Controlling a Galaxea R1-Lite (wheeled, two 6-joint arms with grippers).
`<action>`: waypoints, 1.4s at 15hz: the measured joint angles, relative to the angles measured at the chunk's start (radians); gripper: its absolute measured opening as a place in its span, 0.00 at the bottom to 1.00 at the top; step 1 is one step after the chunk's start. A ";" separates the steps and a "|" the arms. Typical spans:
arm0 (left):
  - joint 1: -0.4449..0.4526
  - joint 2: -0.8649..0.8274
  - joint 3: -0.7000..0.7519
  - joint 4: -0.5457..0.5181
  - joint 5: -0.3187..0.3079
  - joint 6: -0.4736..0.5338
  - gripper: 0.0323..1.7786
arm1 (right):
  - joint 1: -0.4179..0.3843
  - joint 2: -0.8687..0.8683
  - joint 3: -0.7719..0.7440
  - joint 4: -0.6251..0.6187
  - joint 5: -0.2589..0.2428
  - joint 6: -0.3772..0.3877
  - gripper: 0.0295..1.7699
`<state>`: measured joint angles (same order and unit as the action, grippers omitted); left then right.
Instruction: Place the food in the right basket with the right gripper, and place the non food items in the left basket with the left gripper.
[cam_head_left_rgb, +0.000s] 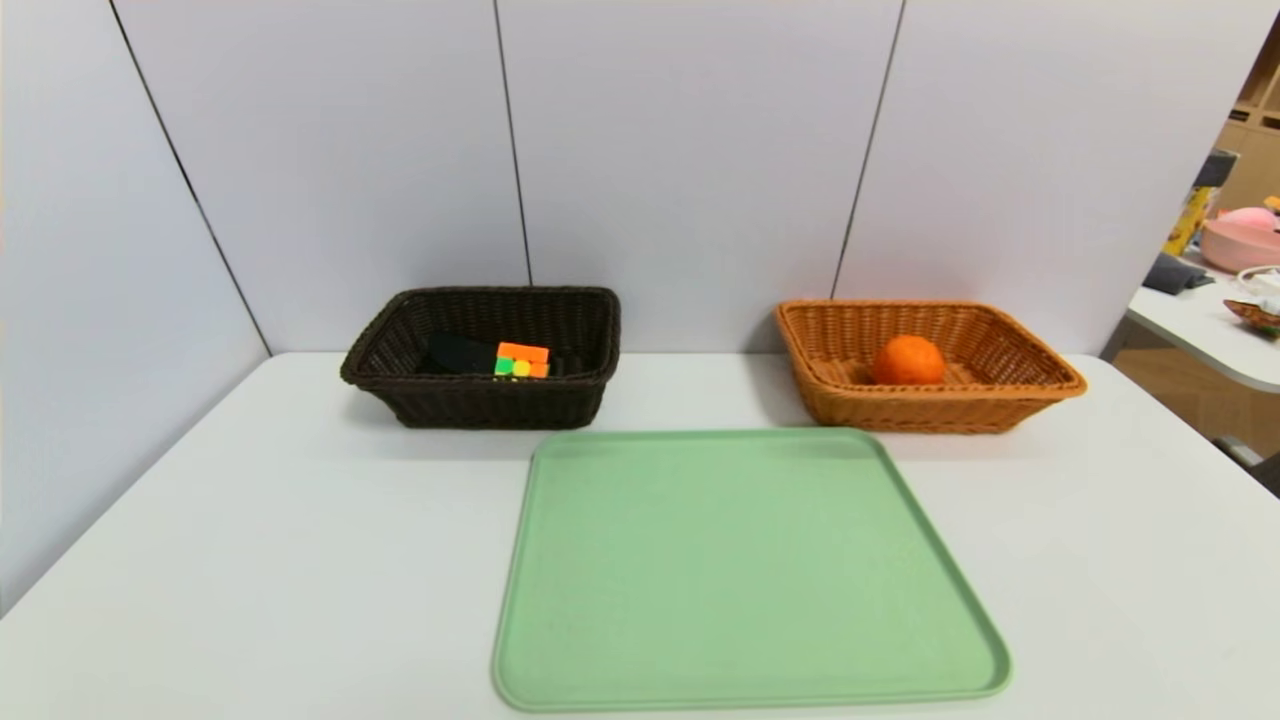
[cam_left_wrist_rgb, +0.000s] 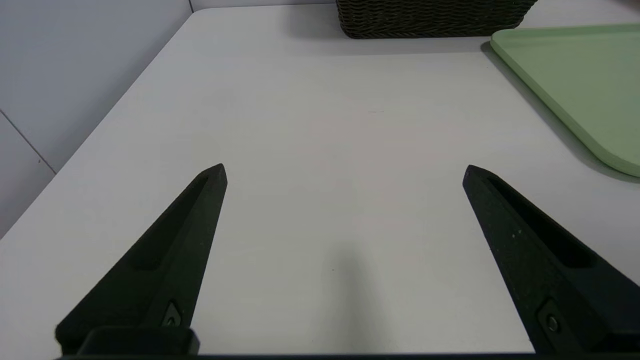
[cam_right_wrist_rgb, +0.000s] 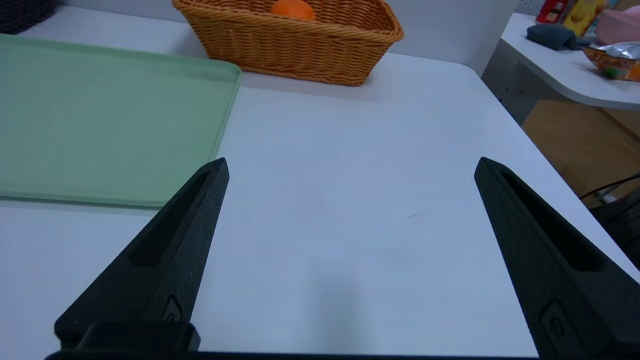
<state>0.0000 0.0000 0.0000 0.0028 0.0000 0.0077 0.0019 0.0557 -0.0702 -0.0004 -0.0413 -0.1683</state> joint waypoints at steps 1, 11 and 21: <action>0.000 0.000 0.000 0.000 0.000 0.000 0.95 | -0.001 -0.021 0.024 -0.020 0.019 -0.007 0.96; 0.000 0.000 0.000 0.000 0.000 0.000 0.95 | -0.002 -0.058 0.069 0.005 0.077 0.015 0.96; 0.000 0.000 0.000 0.000 0.000 0.000 0.95 | -0.002 -0.058 0.069 0.003 0.074 0.032 0.96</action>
<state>0.0000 0.0000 0.0000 0.0023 0.0000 0.0072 0.0000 -0.0023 -0.0009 0.0023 0.0330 -0.1360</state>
